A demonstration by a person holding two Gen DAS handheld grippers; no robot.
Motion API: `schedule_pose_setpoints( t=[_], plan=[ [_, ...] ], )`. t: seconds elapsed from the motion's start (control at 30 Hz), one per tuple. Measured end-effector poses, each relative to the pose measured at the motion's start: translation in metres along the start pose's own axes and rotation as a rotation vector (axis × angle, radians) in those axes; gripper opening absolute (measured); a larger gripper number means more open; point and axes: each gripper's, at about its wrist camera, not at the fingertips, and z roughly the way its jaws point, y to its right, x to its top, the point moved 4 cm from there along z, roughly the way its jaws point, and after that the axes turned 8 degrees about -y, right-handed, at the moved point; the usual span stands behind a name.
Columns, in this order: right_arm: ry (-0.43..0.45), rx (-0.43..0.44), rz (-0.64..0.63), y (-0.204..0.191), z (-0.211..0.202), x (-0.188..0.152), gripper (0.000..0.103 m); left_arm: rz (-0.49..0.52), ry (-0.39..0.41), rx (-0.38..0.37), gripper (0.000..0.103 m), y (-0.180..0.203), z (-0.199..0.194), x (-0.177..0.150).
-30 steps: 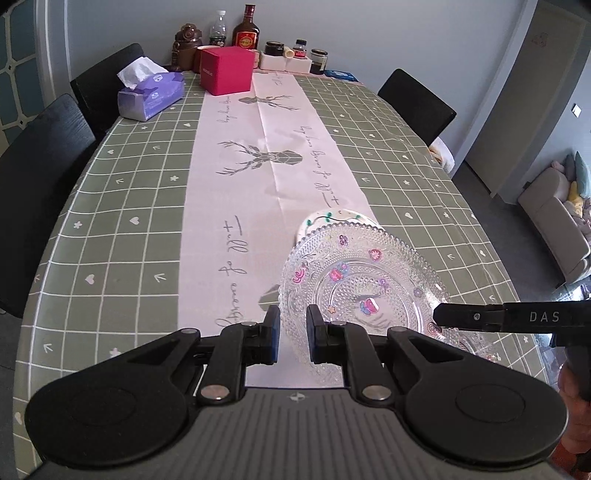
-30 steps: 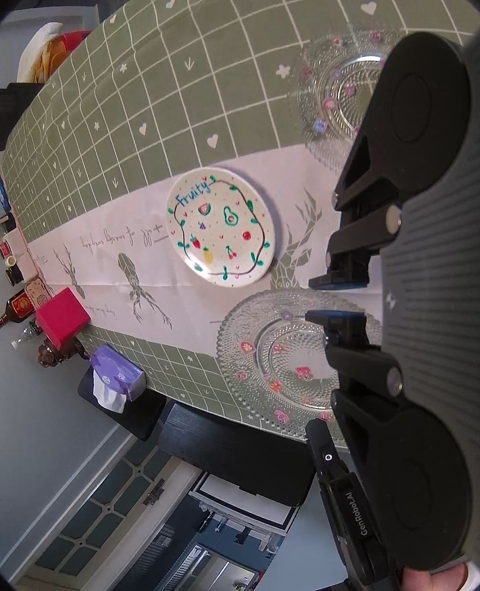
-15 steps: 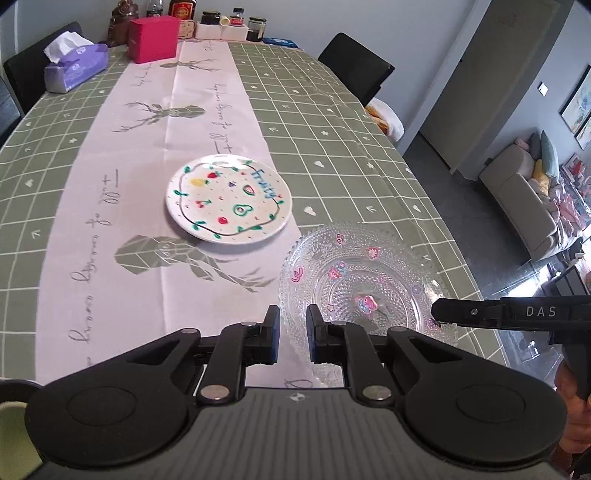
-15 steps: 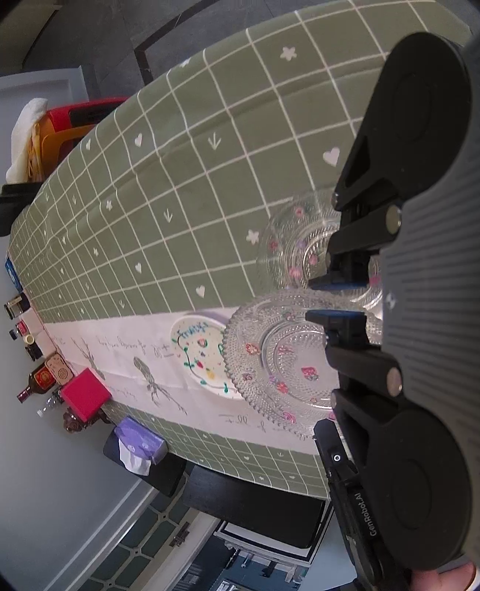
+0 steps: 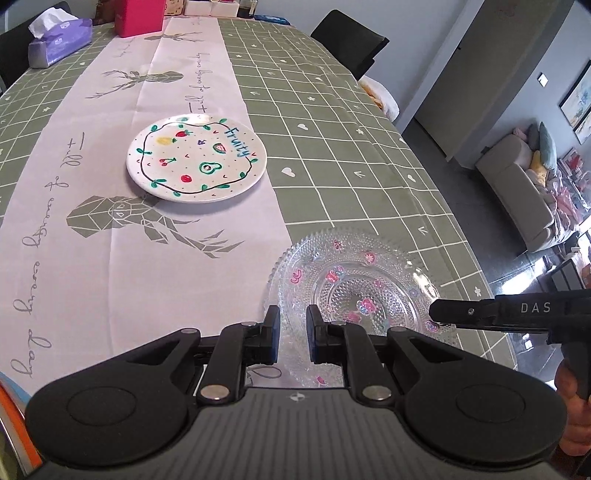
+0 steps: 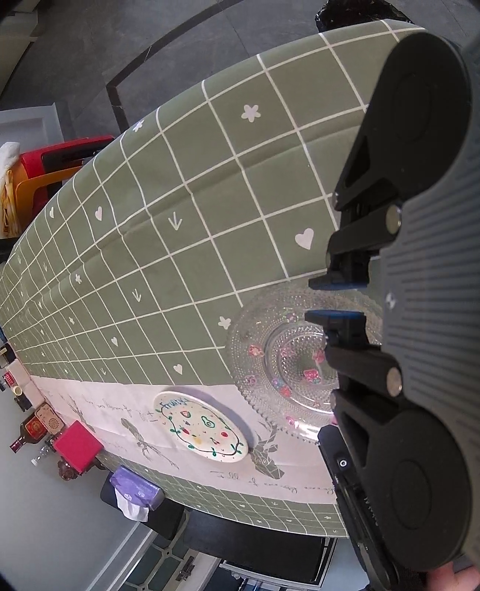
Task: Organize plates and bowls
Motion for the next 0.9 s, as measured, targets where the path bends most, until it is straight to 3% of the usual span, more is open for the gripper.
schedule_pose_setpoints(
  t=[0.37, 0.9],
  plan=[
    [0.022, -0.007, -0.011, 0.0, 0.003, -0.001, 0.008, 0.045, 0.024, 0.064, 0.013, 0.005, 0.005, -0.005],
    [0.037, -0.074, -0.059, -0.005, 0.006, -0.005, 0.008, -0.006, 0.047, 0.044, 0.009, -0.002, 0.006, -0.011]
  ],
)
